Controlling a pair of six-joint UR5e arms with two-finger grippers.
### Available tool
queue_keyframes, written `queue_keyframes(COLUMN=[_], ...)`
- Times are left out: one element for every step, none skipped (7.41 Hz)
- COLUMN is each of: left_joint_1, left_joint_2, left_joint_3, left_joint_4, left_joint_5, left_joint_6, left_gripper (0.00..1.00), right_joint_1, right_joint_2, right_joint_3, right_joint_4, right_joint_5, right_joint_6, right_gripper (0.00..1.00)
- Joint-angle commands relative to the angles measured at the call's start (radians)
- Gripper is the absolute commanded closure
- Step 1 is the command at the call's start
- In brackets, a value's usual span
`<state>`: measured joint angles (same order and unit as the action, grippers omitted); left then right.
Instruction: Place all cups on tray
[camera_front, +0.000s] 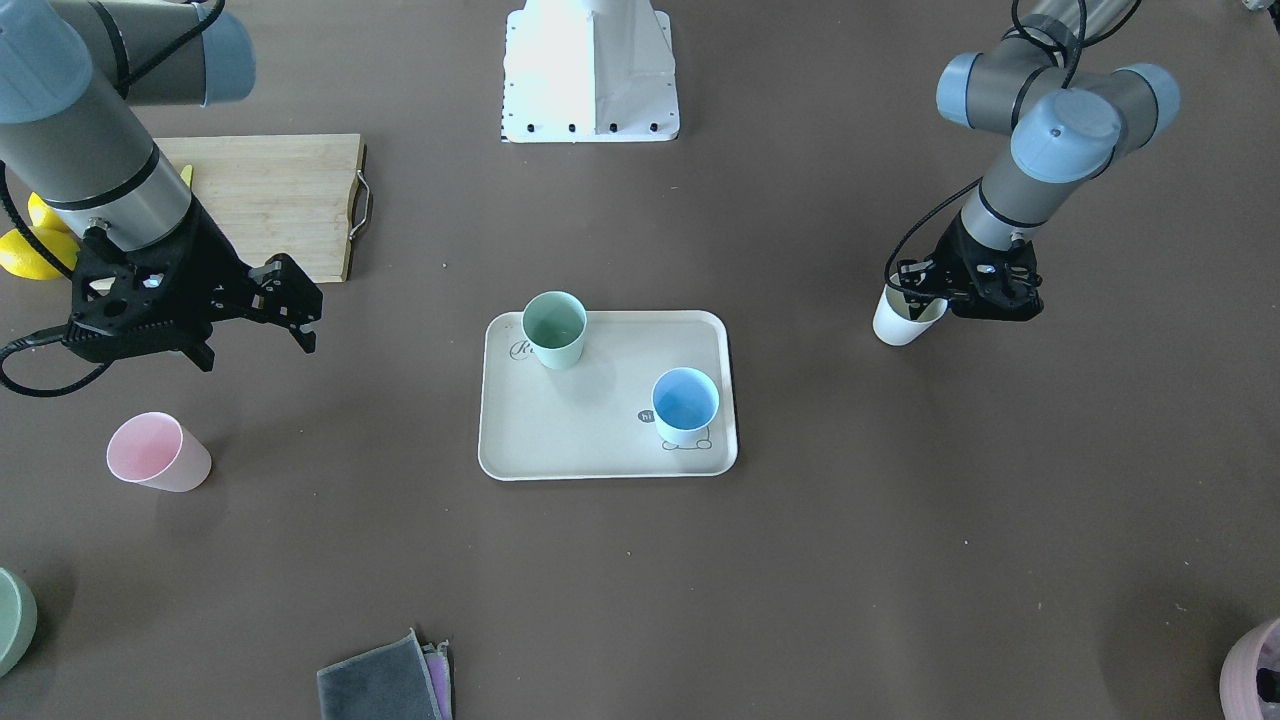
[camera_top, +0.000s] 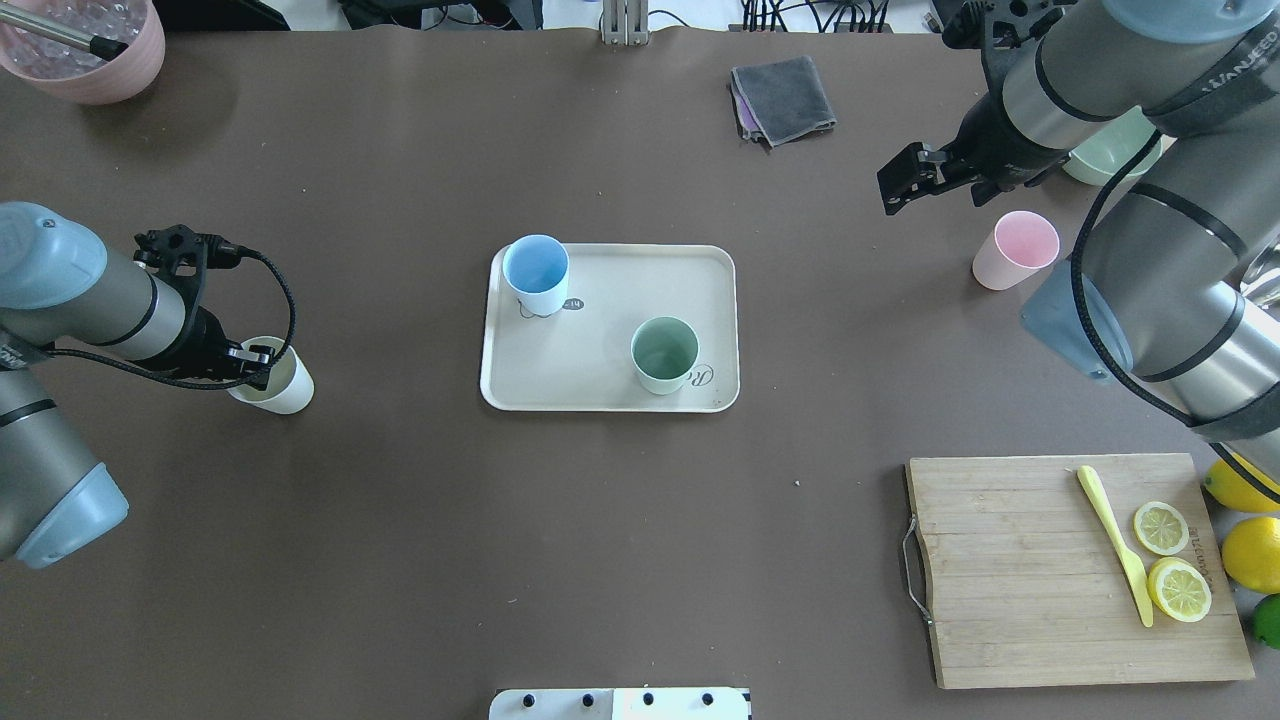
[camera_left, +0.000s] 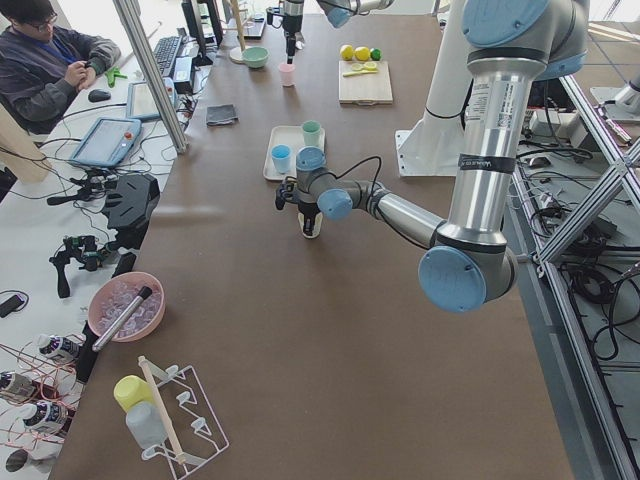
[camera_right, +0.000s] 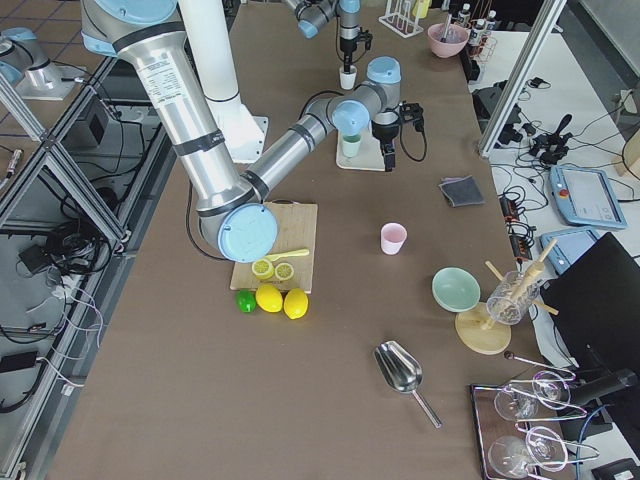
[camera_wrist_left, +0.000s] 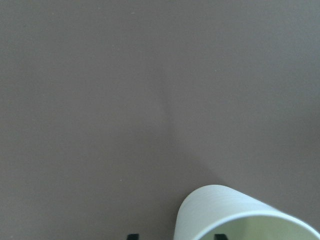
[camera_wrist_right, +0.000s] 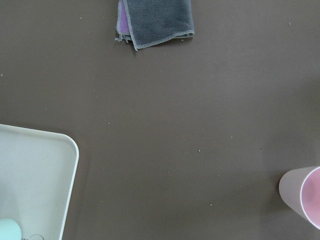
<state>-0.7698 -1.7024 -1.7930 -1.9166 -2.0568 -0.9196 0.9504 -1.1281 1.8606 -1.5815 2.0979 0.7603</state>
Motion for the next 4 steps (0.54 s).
queue_keyframes(left_joint_1=[-0.020,-0.017,-0.013,0.000], left_joint_2=[-0.087,-0.188,-0.277,-0.351], left_joint_3=[-0.019,-0.013,-0.003,0.036], left_joint_4=[0.077,0.194,0.277,0.286], left_joint_5=[-0.032,-0.032,-0.031,-0.029], left_joint_6=[-0.008,-0.025,-0.065,-0.127], left_gripper=[1.00,1.00,1.00,1.00], right_joint_1=[0.001,0.002,0.002,0.002], right_joint_2=[-0.028,-0.045,-0.065,-0.071], right_joint_3=[0.002,0.000,0.002,-0.003], right_joint_4=[0.005,0.005,0.008,0.006], right_joint_5=[-0.002,-0.002,-0.013,-0.027], right_joint_6=[-0.012,-0.033,-0.039,-0.041], right_gripper=[0.00,0.00,0.00,0.00])
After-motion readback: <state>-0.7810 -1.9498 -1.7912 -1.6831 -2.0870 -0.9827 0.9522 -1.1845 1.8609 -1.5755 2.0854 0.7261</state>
